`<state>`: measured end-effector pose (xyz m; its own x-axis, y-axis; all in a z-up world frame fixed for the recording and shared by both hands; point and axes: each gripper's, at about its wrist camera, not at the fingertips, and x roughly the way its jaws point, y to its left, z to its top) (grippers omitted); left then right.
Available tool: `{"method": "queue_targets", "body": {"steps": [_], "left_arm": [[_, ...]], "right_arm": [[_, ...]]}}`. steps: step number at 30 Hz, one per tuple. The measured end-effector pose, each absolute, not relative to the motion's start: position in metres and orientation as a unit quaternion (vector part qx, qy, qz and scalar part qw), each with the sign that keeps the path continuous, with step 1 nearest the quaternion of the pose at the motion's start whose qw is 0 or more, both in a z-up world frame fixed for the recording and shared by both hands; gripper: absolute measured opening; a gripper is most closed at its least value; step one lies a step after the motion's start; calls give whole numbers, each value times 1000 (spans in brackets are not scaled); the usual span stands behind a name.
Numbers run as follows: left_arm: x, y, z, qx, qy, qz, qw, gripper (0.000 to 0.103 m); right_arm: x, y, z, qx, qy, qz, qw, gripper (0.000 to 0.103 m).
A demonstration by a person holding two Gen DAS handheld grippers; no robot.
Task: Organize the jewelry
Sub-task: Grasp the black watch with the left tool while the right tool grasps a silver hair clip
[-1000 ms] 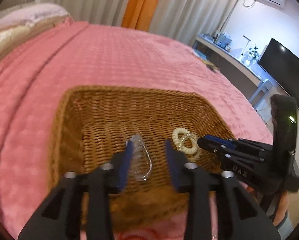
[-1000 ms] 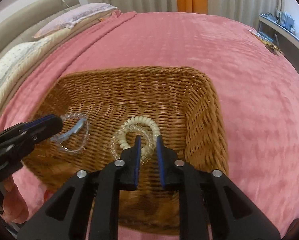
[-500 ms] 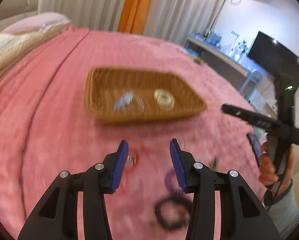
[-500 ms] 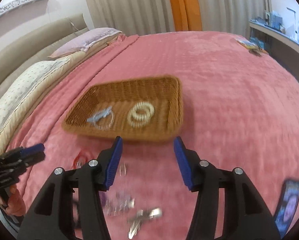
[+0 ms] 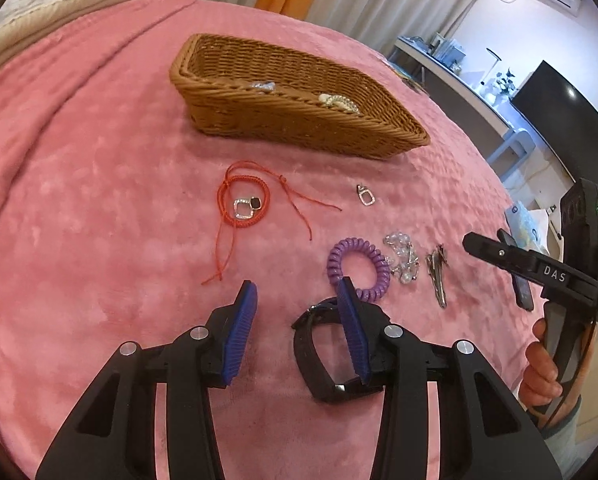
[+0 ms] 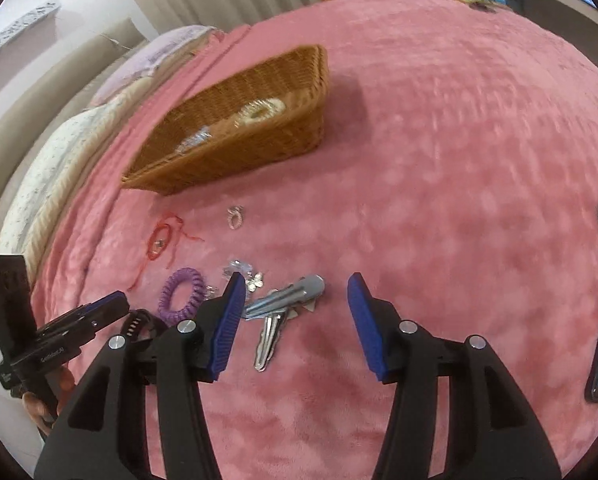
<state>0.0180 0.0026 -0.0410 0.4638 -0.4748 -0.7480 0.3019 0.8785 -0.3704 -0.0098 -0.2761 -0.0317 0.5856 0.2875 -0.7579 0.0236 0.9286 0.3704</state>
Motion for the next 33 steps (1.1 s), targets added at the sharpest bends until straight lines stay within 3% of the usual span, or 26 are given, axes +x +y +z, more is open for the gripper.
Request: {"method": "queue_targets", "body": {"steps": [12, 16, 19, 20, 22, 33], "left_arm": [[19, -1, -50, -96, 471, -233, 845, 40], [14, -2, -52, -93, 471, -237, 844, 40], [12, -3, -53, -91, 472, -241, 844, 40], [13, -3, -53, -90, 472, -241, 843, 40], [12, -3, -53, -86, 474, -242, 843, 39], [11, -5, -53, -71, 490, -268, 826, 39]], "right_arm": [[9, -284, -56, 281, 479, 105, 825, 49], [15, -281, -64, 292, 489, 104, 815, 25], [14, -282, -62, 290, 477, 100, 824, 25], [14, -283, -59, 285, 473, 98, 828, 16], [16, -283, -53, 274, 467, 99, 835, 9], [17, -282, -45, 165, 462, 101, 865, 10]]}}
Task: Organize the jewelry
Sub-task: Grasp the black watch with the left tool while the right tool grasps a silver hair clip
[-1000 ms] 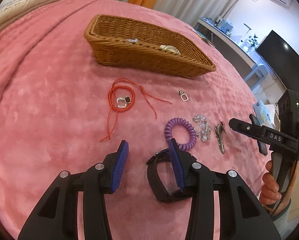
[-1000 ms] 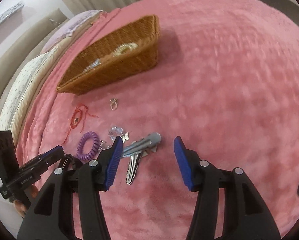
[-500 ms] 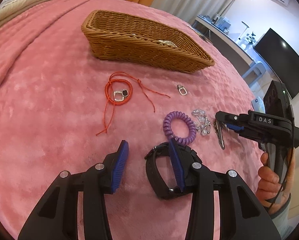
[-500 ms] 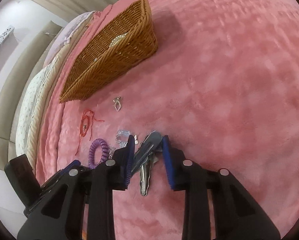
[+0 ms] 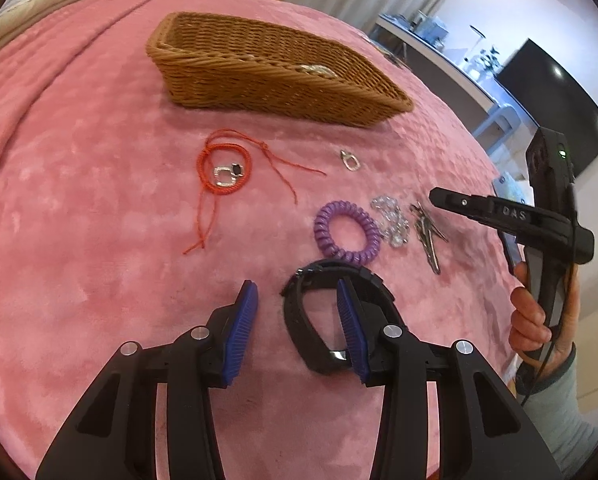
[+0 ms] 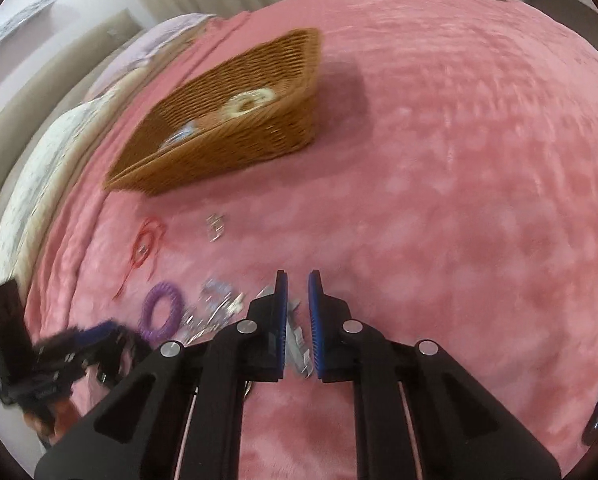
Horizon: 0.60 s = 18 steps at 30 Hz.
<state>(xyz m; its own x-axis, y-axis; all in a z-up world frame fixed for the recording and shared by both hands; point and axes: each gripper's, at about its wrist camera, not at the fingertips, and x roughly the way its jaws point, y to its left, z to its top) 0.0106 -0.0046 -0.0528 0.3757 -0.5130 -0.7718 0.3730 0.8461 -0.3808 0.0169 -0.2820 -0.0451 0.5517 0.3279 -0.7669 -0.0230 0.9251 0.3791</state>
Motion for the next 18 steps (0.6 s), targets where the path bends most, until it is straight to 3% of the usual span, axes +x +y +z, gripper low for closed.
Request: {"method": "queue_targets", "body": {"steps": [2, 9, 18], "left_arm": [[13, -9, -56, -63, 494, -263, 826, 39], [11, -14, -57, -45, 495, -260, 828, 39], [9, -10, -57, -48, 501, -258, 825, 39]], "right_arm": [[11, -274, -41, 143, 457, 107, 871, 15], [-8, -270, -44, 62, 461, 104, 879, 16], [-15, -260, -47, 7, 456, 124, 881, 33]]}}
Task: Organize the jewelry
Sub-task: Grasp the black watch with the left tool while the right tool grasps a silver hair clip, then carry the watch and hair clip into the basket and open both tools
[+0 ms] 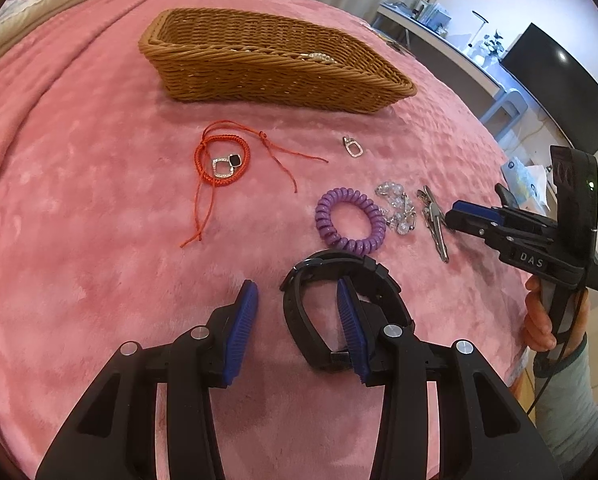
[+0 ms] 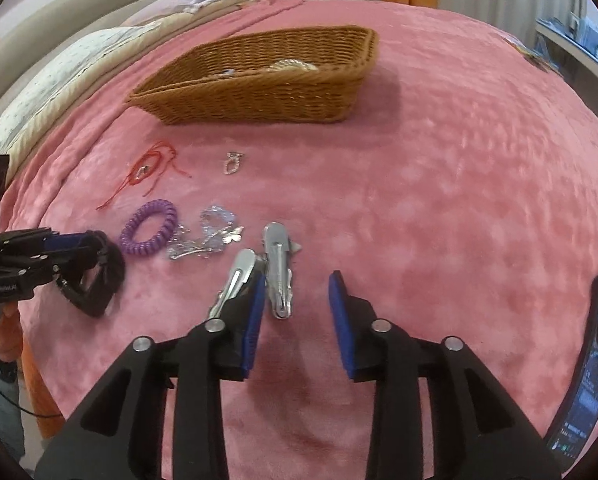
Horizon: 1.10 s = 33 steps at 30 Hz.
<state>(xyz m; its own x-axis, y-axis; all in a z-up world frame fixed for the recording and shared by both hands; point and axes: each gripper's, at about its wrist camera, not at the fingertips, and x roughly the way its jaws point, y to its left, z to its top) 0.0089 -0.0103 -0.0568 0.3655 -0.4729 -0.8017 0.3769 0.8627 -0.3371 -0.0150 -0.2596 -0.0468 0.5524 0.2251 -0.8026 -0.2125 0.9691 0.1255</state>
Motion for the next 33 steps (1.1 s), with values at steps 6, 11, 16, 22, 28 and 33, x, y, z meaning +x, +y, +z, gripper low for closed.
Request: {"method": "queue_targets", "body": {"steps": [6, 11, 16, 22, 28, 33], "left_arm": [[12, -11, -56, -47, 511, -256, 819, 39], [21, -25, -56, -28, 523, -247, 815, 39], [17, -19, -58, -26, 522, -252, 814, 13], [5, 8, -63, -88, 502, -264, 819, 5], [-15, 14, -51, -97, 457, -260, 845, 4], [-20, 19, -33, -104, 417, -245, 869, 4]], "right_arm": [[-9, -247, -55, -26, 464, 115, 878, 33], [4, -238, -57, -29, 461, 115, 880, 33], [8, -229, -56, -39, 451, 116, 884, 15], [-4, -231, -53, -37, 432, 119, 893, 15], [-13, -239, -34, -20, 403, 120, 907, 14], [-18, -241, -17, -12, 380, 123, 917, 14]]}}
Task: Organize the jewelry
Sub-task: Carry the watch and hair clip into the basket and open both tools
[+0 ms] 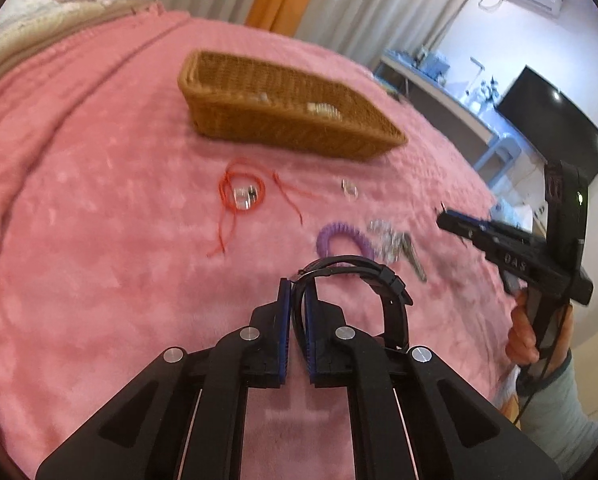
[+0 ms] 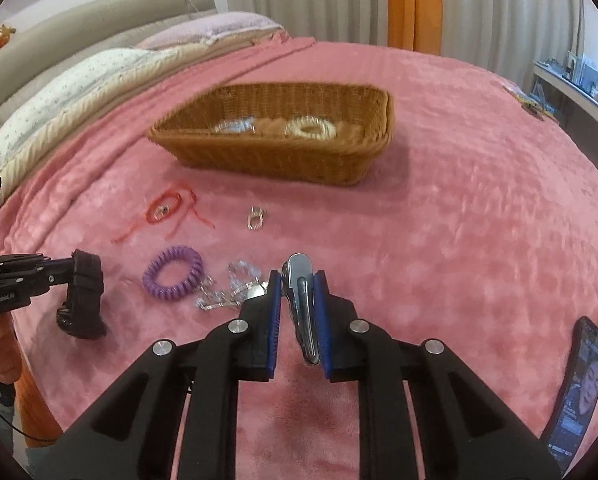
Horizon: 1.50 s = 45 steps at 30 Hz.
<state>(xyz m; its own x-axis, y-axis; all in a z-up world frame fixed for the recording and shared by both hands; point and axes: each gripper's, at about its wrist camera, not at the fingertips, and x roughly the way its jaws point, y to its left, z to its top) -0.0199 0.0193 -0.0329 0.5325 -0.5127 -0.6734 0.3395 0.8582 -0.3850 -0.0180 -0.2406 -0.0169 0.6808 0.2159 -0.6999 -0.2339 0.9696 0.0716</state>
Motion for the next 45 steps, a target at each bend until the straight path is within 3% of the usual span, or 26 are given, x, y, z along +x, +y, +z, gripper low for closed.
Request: {"method": "queue_targets", "body": {"steps": [8, 17, 27, 39, 41, 43, 45], "left_arm": [[-11, 22, 30, -121, 327, -248, 904, 4], [75, 0, 89, -96, 269, -211, 935, 4], [165, -29, 42, -80, 307, -160, 935, 4], [187, -39, -6, -62, 369, -152, 915, 7], [186, -35, -4, -74, 375, -161, 910, 11], [185, -32, -2, -78, 384, -171, 904, 22], [176, -29, 3, -74, 379, -170, 907, 23]], "right_arm": [[-15, -236, 38, -12, 319, 122, 940, 14], [64, -219, 90, -4, 275, 122, 954, 14], [172, -206, 26, 18, 356, 103, 929, 14], [190, -207, -15, 16, 408, 95, 908, 15], [191, -209, -16, 23, 415, 96, 904, 26], [188, -214, -14, 32, 412, 100, 905, 34], [183, -215, -9, 37, 408, 104, 906, 42]]}}
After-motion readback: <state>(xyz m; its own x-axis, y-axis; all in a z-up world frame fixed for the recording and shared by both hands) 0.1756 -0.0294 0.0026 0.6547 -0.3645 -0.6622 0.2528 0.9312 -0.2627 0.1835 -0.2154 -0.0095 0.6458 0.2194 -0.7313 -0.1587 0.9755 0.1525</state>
